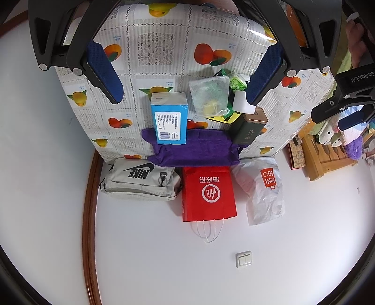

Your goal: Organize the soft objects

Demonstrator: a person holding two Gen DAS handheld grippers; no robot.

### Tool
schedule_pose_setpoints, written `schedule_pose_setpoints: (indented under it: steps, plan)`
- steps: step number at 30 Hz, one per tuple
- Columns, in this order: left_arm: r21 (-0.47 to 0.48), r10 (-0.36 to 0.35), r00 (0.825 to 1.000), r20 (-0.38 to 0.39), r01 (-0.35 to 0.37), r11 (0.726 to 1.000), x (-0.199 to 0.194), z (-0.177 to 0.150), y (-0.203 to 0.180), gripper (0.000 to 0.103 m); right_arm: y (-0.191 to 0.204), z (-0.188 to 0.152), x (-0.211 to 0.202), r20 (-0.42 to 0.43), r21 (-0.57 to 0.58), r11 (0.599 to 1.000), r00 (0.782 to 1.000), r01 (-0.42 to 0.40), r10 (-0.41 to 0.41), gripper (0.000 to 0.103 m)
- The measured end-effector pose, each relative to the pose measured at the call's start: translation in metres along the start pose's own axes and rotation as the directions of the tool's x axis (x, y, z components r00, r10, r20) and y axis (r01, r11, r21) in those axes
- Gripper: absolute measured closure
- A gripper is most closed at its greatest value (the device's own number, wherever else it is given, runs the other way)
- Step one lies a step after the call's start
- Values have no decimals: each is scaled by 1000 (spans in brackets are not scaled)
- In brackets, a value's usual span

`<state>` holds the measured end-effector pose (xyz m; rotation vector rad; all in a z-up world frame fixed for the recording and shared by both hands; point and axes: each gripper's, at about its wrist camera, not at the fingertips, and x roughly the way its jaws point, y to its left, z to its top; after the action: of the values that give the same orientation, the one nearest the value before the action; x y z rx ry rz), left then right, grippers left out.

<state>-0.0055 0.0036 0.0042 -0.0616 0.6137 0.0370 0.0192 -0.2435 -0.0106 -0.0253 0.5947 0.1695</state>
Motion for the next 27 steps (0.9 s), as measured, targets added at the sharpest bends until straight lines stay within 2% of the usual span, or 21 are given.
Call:
schedule_pose_setpoints:
  steps: [27]
  plan:
    - [1,5,1000,2,-5,1000,-3,1,6,0,5,4,1,0,-8,1000,1000,-6,6,0]
